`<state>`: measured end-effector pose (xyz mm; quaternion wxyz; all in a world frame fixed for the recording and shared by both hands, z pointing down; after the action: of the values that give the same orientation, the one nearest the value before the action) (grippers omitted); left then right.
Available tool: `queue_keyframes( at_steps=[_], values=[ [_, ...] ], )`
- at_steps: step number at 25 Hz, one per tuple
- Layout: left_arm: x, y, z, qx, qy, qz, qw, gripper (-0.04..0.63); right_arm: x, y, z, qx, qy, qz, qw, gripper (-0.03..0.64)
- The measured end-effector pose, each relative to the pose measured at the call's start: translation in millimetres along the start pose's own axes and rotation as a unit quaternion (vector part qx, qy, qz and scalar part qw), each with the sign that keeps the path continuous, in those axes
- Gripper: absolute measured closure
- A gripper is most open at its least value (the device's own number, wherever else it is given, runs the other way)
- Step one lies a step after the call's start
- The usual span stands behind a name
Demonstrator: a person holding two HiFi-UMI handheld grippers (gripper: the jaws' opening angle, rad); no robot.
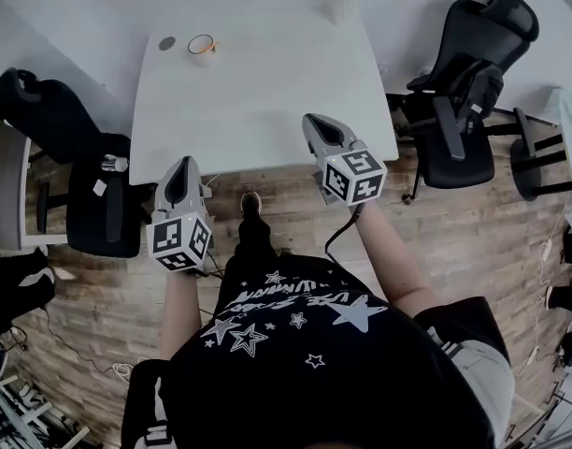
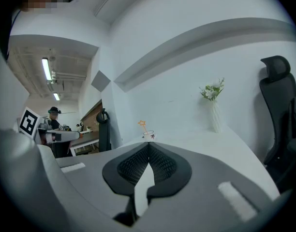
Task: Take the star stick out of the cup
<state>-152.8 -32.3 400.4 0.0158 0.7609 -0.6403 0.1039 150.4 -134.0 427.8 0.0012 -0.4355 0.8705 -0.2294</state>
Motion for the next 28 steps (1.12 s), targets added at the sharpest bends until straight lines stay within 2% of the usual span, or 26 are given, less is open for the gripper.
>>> queue_keyframes(
  at_steps=[13,23,24,26,28],
  values=[
    [102,71,11,0.004,-0.001,-0.004,1.0000,0.592,123,-8,28,-0.009,0.018,0.014,1.000,0.601],
    [158,114,13,0.004,0.003,-0.013,0.9999,0.592,203,-1,37,-0.030,0.019,0.025,0.999,0.600],
    [163,118,13,0.004,0.003,-0.015,0.9999,0.592,210,0,38,-0.036,0.021,0.028,0.999,0.590],
    [172,124,12,0.005,0.005,-0.017,0.9998,0.592,224,1,37,-0.048,0.032,0.033,0.998,0.512],
    [180,130,11,0.004,0.007,-0.020,0.9998,0.592,238,2,35,-0.060,0.045,0.036,0.996,0.488]
  ],
)
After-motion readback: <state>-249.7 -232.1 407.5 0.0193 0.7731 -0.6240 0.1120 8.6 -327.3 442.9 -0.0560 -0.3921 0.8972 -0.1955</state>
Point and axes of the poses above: the fingertips, and each gripper's own axes: x forward along the fingers, y to its left, z out of its top, the point moved 9 cm from there along -x, backward along the fingers, and after that the axes turned 11 degrees about x, right-handed, at the moved point
